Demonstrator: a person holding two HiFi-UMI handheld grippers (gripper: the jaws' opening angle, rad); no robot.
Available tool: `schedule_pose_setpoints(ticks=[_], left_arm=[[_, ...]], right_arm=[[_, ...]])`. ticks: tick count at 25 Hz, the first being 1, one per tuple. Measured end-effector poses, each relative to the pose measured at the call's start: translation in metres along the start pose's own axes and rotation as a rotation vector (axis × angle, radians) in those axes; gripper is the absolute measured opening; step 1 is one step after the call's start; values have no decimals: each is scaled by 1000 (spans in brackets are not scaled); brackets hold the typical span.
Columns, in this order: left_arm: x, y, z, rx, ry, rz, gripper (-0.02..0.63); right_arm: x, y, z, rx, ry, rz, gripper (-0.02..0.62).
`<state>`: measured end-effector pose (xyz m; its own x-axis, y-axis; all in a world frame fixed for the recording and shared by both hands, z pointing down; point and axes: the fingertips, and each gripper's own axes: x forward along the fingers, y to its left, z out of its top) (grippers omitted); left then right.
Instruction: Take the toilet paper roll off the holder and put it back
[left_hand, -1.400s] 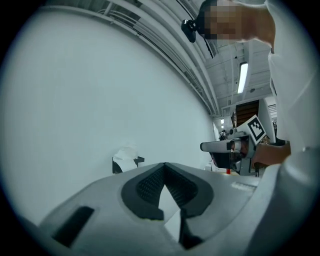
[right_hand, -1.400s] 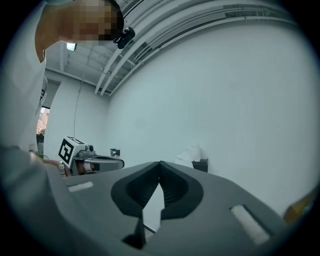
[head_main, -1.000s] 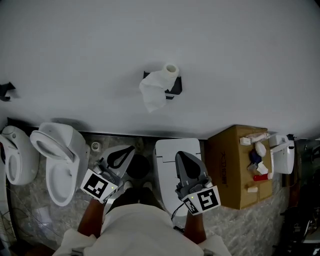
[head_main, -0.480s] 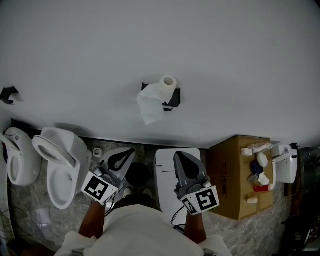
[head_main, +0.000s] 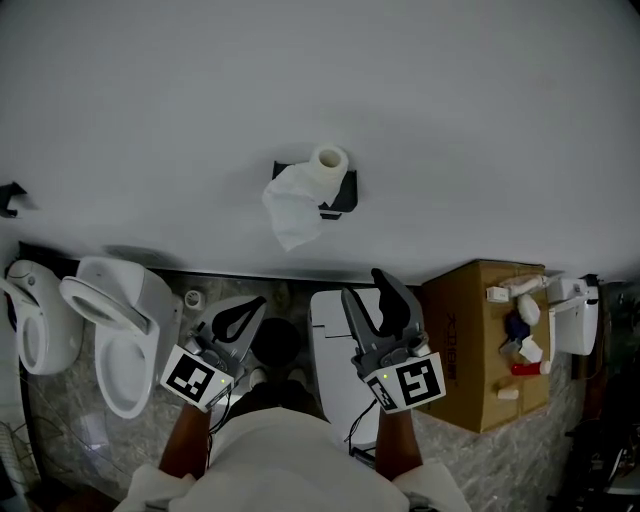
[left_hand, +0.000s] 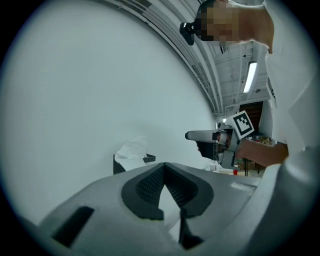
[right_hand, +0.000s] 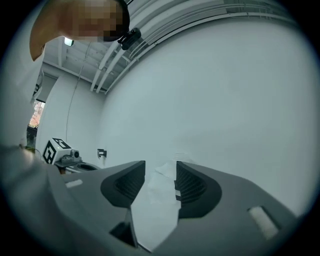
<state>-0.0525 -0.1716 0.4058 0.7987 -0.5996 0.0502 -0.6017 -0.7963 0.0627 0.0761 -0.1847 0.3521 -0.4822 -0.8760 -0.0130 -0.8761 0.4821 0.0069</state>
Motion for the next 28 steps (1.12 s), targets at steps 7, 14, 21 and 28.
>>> schedule_pose_setpoints(ticks=[7, 14, 21, 28], left_arm=[[-5, 14, -24, -16, 54, 14, -2], [-13, 29, -31, -19, 72, 50, -1], [-14, 36, -34, -20, 81, 69, 0], [-10, 39, -34, -17, 83, 74, 0]], right_arm=[[68, -31, -1, -35, 4, -7, 258], [130, -56, -14, -49, 37, -25, 271], [170, -75, -40, -82, 113, -51, 316], [197, -79, -48, -121, 165, -52, 324]])
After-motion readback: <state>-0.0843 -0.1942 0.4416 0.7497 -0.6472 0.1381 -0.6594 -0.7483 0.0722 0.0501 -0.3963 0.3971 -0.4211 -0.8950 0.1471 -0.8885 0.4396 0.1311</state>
